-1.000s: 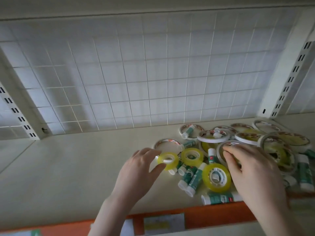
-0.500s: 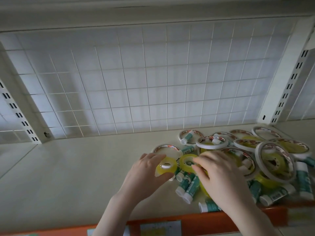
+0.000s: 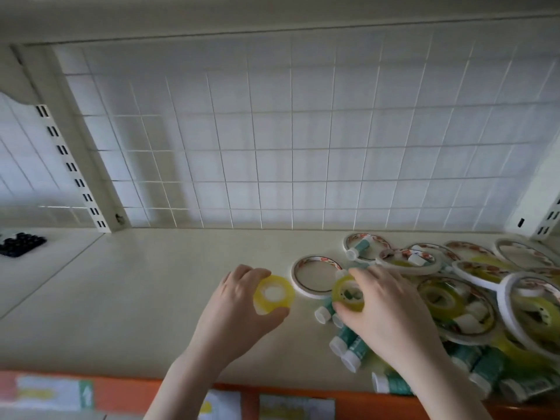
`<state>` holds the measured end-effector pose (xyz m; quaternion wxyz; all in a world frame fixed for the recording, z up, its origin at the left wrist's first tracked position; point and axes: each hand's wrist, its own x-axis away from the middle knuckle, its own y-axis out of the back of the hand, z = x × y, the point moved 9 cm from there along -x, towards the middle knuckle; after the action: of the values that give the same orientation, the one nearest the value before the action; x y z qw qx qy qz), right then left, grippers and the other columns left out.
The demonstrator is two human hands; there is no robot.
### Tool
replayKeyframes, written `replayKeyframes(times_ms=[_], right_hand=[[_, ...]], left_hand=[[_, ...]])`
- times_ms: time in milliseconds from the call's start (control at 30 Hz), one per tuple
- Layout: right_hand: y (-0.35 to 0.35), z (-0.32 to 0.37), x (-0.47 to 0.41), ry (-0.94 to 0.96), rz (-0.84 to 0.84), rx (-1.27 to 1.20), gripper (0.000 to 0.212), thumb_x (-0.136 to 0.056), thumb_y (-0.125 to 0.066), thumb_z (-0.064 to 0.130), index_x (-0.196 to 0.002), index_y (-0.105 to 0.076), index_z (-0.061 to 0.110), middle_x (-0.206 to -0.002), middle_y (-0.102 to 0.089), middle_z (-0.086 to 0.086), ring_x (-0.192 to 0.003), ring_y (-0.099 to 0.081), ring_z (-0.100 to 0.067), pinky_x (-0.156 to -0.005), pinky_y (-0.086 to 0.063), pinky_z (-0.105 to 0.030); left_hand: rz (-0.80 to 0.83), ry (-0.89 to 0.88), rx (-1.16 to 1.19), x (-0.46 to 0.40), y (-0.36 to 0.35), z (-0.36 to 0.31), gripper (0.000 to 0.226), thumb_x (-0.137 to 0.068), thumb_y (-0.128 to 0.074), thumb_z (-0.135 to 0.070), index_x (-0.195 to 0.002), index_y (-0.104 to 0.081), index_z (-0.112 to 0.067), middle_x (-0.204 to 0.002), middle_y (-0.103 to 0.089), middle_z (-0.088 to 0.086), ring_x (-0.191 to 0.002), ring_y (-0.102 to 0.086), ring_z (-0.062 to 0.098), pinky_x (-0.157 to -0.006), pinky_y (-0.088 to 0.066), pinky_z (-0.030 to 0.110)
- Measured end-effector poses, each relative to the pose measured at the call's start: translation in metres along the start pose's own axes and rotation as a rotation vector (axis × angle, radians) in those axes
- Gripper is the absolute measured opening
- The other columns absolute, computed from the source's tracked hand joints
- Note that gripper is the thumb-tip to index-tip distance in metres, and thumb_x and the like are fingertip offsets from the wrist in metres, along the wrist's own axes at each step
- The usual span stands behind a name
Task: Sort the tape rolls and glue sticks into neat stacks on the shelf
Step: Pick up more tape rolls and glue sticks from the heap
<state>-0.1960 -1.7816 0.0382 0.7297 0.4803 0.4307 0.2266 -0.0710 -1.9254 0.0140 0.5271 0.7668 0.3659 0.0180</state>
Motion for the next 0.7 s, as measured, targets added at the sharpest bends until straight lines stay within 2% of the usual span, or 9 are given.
replayKeyframes(times_ms=[67,133,200,300,467,600,700], right_hand=[[-0.003,0.006,0.0,0.017,-0.029,-0.015,0.043,-0.068,-0.064,0.05,-0.097,-0.067,0.017,-0.085,-0.061,0.006,-0.08,-0.058,-0.015,-0.067,-0.049,-0.027],[-0.008,0.013,0.0,0.024,-0.056,-0.042,0.039,-0.06,-0.076,0.042,-0.086,-0.068,0.015,-0.077,-0.06,0.004,-0.071,-0.059,-0.018,-0.058,-0.048,-0.028],[-0.011,0.027,0.0,0.033,-0.076,-0.1,0.037,-0.055,-0.081,0.034,-0.082,-0.068,0.013,-0.076,-0.06,0.002,-0.071,-0.06,-0.021,-0.057,-0.05,-0.031],[-0.017,0.056,0.0,0.047,-0.088,-0.121,0.04,-0.051,-0.083,0.034,-0.082,-0.068,0.015,-0.076,-0.059,0.002,-0.072,-0.061,-0.023,-0.056,-0.051,-0.032],[-0.025,0.14,-0.008,0.109,-0.12,-0.19,0.039,-0.053,-0.063,0.042,-0.082,-0.069,0.016,-0.076,-0.061,0.002,-0.071,-0.063,-0.022,-0.058,-0.053,-0.028],[-0.043,0.234,-0.018,0.152,-0.105,-0.224,0.039,-0.051,-0.062,0.041,-0.082,-0.07,0.017,-0.076,-0.063,0.003,-0.072,-0.064,-0.022,-0.059,-0.052,-0.025],[-0.06,0.31,-0.025,0.158,-0.091,-0.235,0.037,-0.051,-0.075,0.037,-0.079,-0.07,0.015,-0.074,-0.063,0.0,-0.07,-0.064,-0.025,-0.058,-0.053,-0.028]], left_hand=[[-0.056,0.026,0.014,0.005,0.011,0.009,0.071,-0.059,-0.055,-0.068,-0.118,-0.055,-0.028,-0.105,-0.045,-0.017,-0.102,-0.05,0.009,-0.08,-0.031,0.015],[-0.1,0.055,0.013,0.009,0.022,0.022,0.068,-0.058,-0.056,-0.066,-0.114,-0.056,-0.027,-0.102,-0.046,-0.017,-0.096,-0.051,0.01,-0.078,-0.033,0.017],[-0.134,0.074,0.008,0.015,0.036,0.035,0.067,-0.057,-0.056,-0.066,-0.111,-0.056,-0.026,-0.102,-0.048,-0.016,-0.093,-0.051,0.01,-0.077,-0.034,0.018],[-0.186,0.108,0.008,0.026,0.06,0.06,0.069,-0.053,-0.046,-0.07,-0.108,-0.056,-0.028,-0.101,-0.049,-0.016,-0.089,-0.051,0.01,-0.077,-0.038,0.022],[-0.247,0.194,0.018,0.054,0.11,0.124,0.075,-0.05,-0.044,-0.07,-0.109,-0.056,-0.026,-0.102,-0.049,-0.014,-0.086,-0.051,0.013,-0.077,-0.042,0.028],[-0.271,0.252,-0.022,0.086,0.167,0.199,0.077,-0.05,-0.044,-0.072,-0.111,-0.056,-0.027,-0.102,-0.049,-0.014,-0.088,-0.052,0.012,-0.076,-0.038,0.024],[-0.264,0.251,-0.063,0.103,0.215,0.259,0.072,-0.057,-0.06,-0.067,-0.115,-0.056,-0.025,-0.105,-0.049,-0.012,-0.094,-0.053,0.014,-0.077,-0.037,0.023]])
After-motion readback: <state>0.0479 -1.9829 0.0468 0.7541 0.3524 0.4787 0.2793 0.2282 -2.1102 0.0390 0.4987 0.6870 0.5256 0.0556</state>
